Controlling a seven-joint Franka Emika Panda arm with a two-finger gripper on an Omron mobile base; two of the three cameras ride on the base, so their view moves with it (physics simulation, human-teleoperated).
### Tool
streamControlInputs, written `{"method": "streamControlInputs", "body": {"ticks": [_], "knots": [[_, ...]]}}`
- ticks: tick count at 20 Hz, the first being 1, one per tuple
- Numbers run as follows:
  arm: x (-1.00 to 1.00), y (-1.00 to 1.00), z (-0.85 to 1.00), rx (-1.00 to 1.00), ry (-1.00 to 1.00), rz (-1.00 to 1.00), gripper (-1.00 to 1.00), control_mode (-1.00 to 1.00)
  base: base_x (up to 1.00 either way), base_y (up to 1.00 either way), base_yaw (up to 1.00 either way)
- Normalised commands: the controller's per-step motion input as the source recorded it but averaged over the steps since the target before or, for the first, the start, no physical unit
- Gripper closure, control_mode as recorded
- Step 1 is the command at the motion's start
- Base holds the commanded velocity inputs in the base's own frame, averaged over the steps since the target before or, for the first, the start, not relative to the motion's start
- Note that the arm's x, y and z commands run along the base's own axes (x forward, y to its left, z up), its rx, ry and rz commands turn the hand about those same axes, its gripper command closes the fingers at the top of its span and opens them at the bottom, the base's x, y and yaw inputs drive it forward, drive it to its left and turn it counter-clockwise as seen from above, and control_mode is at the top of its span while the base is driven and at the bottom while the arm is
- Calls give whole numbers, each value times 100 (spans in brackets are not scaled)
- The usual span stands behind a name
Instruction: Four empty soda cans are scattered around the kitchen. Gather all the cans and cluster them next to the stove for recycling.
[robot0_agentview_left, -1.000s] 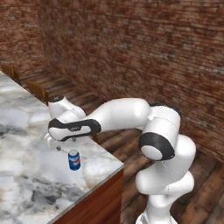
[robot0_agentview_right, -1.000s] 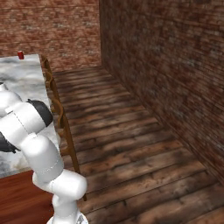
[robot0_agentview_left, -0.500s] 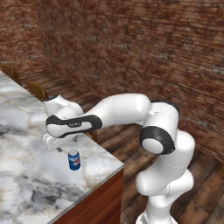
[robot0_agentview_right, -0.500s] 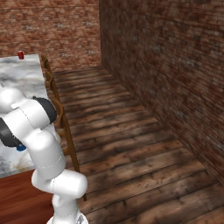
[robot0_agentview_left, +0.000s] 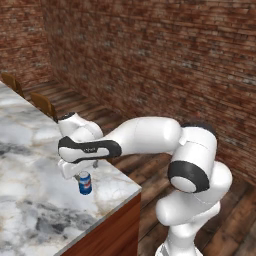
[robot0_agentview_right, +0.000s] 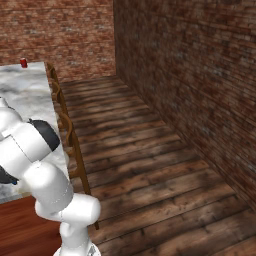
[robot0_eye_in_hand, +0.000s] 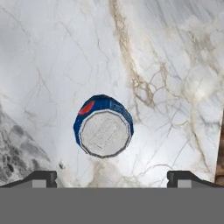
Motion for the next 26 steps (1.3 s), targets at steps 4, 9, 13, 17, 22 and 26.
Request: {"method": "streamControlInputs", "body": {"ticks": [4,9,13,17,22,26], "knots": [[-33,16,-6,6,-6,-1,-100,-100,0,0,0],[15,-5,0,1,-6,0,-100,-100,0,0,0],[27,-21,0,0,-3,1,-100,-100,0,0,0],[21,18,-3,0,0,-2,-100,-100,0,0,0],[16,32,-5,0,2,-7,-100,-100,0,0,0],[36,20,0,0,0,-6,-100,-100,0,0,0]]}}
